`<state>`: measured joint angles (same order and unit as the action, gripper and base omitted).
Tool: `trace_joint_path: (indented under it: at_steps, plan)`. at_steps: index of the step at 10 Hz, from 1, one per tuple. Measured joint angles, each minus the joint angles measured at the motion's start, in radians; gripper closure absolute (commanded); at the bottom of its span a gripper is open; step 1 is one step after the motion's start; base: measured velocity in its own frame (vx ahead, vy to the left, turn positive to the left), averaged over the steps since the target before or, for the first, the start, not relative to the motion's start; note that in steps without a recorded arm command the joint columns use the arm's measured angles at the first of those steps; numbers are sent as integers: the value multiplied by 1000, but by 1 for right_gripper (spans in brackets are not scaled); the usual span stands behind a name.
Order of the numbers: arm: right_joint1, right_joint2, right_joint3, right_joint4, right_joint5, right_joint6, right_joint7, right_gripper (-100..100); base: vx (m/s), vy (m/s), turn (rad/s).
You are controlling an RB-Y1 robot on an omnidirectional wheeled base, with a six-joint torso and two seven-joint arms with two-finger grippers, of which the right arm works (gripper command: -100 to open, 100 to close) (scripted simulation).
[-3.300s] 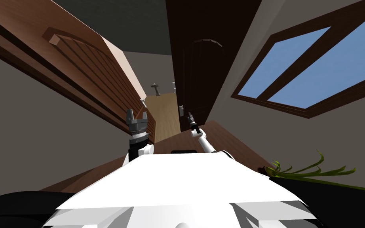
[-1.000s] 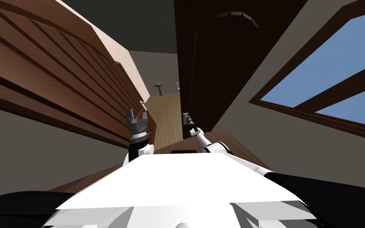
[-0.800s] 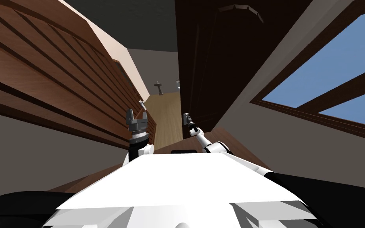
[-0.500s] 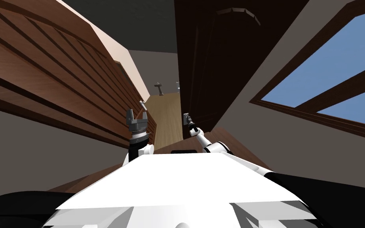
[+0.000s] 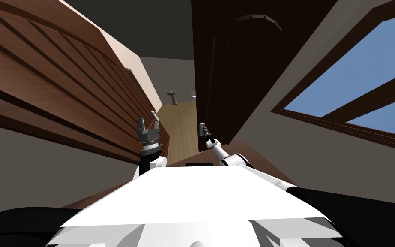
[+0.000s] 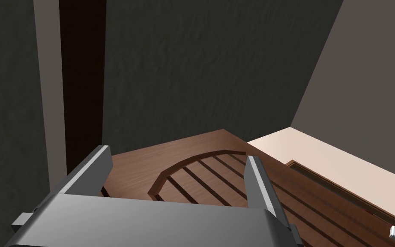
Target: Push the door open
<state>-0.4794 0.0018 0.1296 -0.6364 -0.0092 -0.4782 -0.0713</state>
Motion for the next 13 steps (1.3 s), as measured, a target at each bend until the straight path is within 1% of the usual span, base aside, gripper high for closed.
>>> trace_joint_path:
  at_steps: [2, 3, 4, 5, 6, 7, 8, 9, 10, 11, 12, 13]
  plan:
    - [19, -16, -5, -33, -2, 9, -1, 100, 198, 131, -47]
    - [28, -20, -13, -54, -4, 24, 4, 100, 128, 108, -38]
    - [15, -22, -23, -42, -7, 19, 8, 100, 127, 116, -40]
    - [14, -31, -31, -39, -11, 12, 9, 100, 147, 145, -90]
    - [-5, -33, -45, -4, -16, 0, 13, 100, 151, 150, -67]
    - [16, -41, -51, -38, -18, 15, 16, 100, 176, 143, -85]
    - [24, -45, -62, -49, -21, 27, 22, 100, 133, 112, -47]
    - [31, -50, -68, -63, -23, 33, 24, 100, 56, 46, -17]
    - [10, -53, -74, -30, -26, 15, 23, 100, 96, 88, -71]
    - [17, -53, -86, -41, -29, 18, 30, 100, 141, 129, -90]
    - [12, -60, -95, -27, -33, 18, 32, 100, 149, 181, -95]
    - [38, -65, -106, -69, -35, 38, 38, 100, 106, 125, -70]
